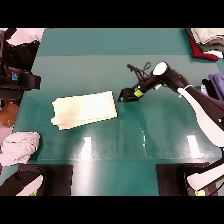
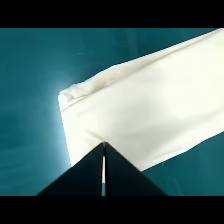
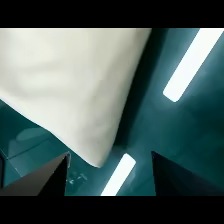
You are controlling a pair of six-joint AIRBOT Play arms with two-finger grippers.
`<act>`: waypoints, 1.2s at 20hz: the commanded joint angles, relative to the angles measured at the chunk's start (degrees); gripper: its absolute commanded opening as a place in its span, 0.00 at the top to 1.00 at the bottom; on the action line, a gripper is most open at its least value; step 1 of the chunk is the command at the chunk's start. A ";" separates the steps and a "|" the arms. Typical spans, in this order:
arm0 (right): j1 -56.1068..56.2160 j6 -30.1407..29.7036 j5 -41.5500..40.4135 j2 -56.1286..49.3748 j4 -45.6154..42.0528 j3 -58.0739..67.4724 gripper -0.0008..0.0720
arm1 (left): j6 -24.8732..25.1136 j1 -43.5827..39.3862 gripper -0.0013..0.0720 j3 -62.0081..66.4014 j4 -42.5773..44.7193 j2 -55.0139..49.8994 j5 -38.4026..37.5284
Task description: Fold the shirts.
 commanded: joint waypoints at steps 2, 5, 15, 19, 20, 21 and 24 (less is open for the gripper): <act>-1.22 -0.55 -8.94 0.63 8.90 -8.35 0.18 | 0.02 0.02 0.94 -0.79 -1.97 -0.07 1.05; 1.77 -0.72 -11.85 -0.28 9.22 -8.11 0.10 | 0.02 0.04 0.94 -0.79 -1.97 -0.07 0.96; 11.72 -0.70 -11.69 -11.69 18.10 4.09 0.16 | 0.11 0.02 0.94 -0.79 -1.95 -0.07 -2.82; 13.33 -5.97 -12.33 -11.74 18.01 6.62 0.97 | 0.09 0.02 0.94 -0.79 -1.97 -0.07 -3.26; 13.22 -6.29 -11.74 -11.67 17.97 7.74 0.97 | 0.09 0.04 0.94 -0.79 -1.95 -0.07 -3.37; 12.76 -6.32 -10.93 -11.34 17.46 8.92 0.97 | 0.09 0.02 0.94 -0.79 -1.95 -0.07 -3.45; 8.68 -6.21 -8.37 -7.63 11.98 12.70 0.97 | 0.11 0.04 0.94 -0.79 -1.95 -0.07 -3.98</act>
